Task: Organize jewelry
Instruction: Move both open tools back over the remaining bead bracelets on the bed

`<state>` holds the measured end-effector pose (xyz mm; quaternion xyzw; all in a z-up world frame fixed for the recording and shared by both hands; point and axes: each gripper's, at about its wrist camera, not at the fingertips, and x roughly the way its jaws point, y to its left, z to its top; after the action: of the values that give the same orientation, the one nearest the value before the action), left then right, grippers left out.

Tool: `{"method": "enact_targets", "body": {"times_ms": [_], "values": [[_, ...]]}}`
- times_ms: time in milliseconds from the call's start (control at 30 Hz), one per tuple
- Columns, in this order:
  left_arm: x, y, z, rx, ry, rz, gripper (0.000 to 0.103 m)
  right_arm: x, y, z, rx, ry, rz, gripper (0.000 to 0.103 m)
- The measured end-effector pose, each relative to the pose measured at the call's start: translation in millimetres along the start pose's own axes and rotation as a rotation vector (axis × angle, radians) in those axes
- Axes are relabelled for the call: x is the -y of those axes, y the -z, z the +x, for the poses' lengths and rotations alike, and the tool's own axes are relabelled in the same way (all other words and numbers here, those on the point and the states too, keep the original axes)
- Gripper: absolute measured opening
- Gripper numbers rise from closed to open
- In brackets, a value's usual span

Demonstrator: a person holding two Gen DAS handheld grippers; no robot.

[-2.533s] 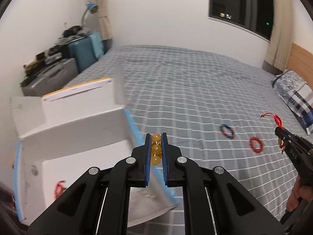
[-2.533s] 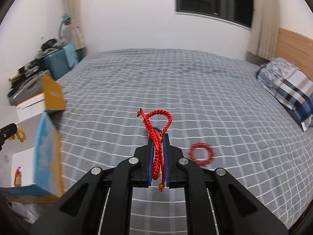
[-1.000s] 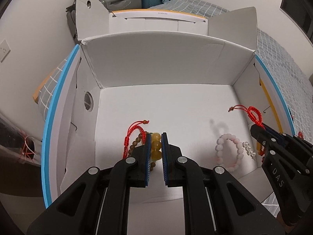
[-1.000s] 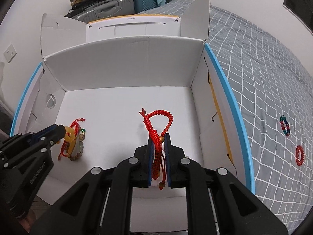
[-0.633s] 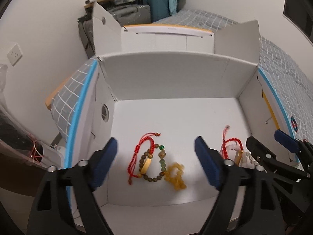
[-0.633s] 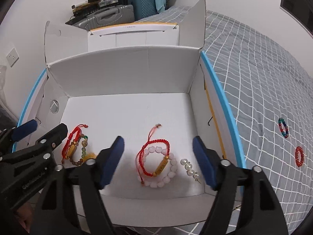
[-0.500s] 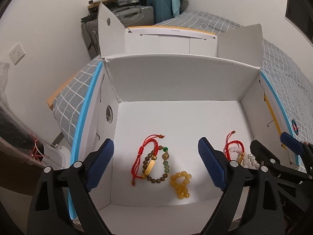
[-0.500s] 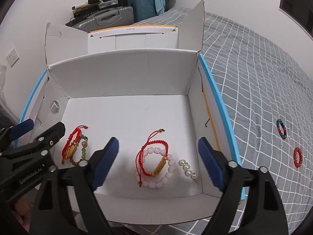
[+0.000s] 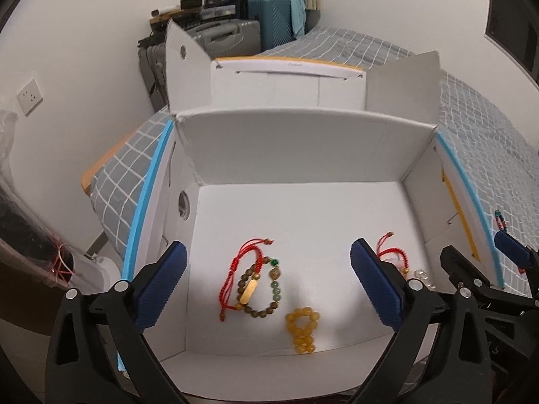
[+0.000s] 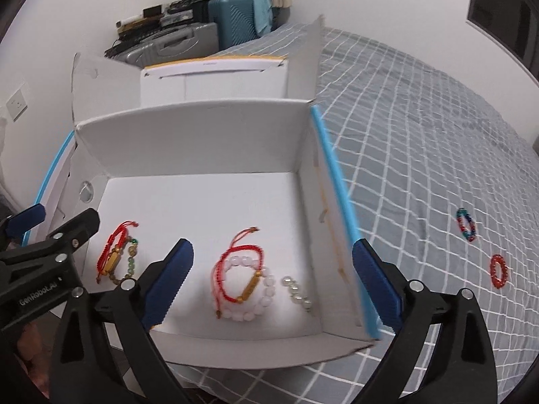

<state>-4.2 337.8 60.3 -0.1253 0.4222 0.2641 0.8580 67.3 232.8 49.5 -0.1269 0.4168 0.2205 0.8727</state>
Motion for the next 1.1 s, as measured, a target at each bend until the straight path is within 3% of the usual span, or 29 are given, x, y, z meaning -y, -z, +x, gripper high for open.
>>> {"method": "enact_targets", "body": {"times_ms": [267, 367, 800, 1100], "values": [[39.8, -4.0, -17.4, 0.054, 0.044, 0.043, 0.097, 53.8, 4.4, -26.6, 0.076, 0.082, 0.075, 0.095], [61.8, -7.4, -27.9, 0.092, 0.092, 0.056, 0.097, 78.1, 5.4, -38.8, 0.100, 0.109, 0.097, 0.095], [204.0, -12.0, -61.2, 0.191, 0.270, 0.180, 0.097, 207.4, 30.1, -96.5, 0.194, 0.250, 0.199, 0.095], [301.7, -1.6, -53.8, 0.179, 0.343, 0.279, 0.097, 290.0, 55.3, -89.3, 0.171, 0.310, 0.255, 0.095]]}}
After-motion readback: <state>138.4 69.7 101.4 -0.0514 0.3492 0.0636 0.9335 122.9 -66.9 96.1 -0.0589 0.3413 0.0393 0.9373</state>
